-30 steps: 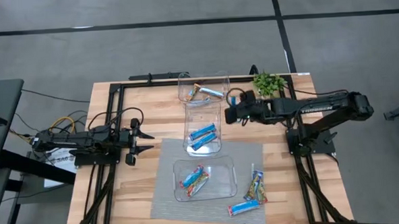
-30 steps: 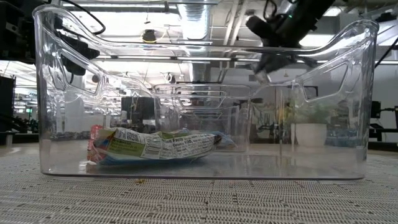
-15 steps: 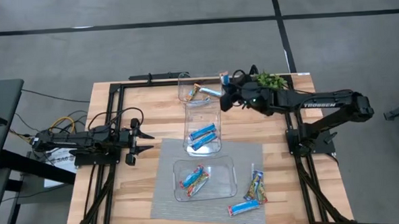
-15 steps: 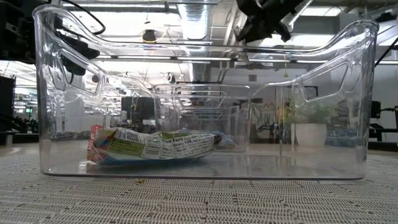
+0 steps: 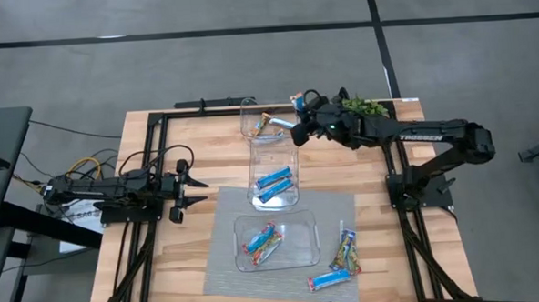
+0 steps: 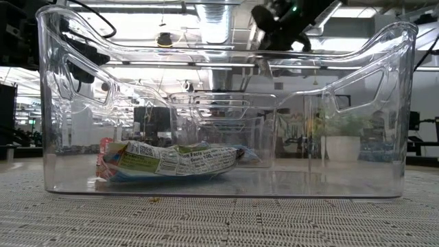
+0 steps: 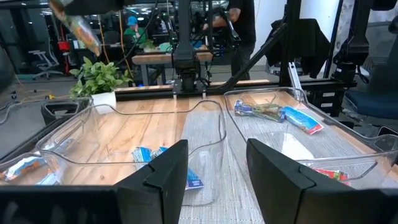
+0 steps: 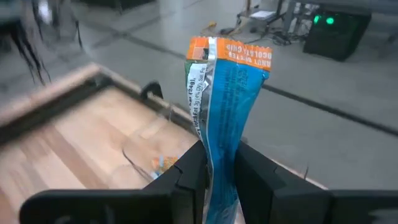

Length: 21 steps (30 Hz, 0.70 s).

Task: Pick and place Granola Bars by type
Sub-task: Put the yellow granola bar into the top transparent bin

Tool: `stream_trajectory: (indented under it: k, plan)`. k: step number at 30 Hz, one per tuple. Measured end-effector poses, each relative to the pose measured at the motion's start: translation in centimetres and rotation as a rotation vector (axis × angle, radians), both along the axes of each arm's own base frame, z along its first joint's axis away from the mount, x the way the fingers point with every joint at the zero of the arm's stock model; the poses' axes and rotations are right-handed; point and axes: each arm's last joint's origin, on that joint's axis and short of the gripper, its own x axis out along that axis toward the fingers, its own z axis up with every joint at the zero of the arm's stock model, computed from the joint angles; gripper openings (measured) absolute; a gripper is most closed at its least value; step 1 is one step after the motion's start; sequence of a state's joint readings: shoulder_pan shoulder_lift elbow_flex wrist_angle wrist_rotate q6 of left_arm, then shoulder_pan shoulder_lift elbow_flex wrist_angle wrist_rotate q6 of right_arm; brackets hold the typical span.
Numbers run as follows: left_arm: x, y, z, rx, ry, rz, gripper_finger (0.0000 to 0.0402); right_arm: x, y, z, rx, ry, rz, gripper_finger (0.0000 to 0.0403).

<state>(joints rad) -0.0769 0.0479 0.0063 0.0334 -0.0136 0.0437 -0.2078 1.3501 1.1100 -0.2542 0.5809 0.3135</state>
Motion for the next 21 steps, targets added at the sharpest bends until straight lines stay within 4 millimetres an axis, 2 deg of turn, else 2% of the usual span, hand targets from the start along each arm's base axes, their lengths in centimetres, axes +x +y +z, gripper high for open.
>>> stream_trajectory:
  k: [14,21]
  plan:
    - [0.0,0.0,0.0,-0.008,0.001,-0.001,0.0158,6.4,-5.1,-0.6,-0.334,0.570,0.230,0.0066]
    - [0.0,0.0,0.0,-0.004,0.001,-0.001,0.0158,9.0,-7.4,-2.0,-0.367,0.787,0.312,0.0066]
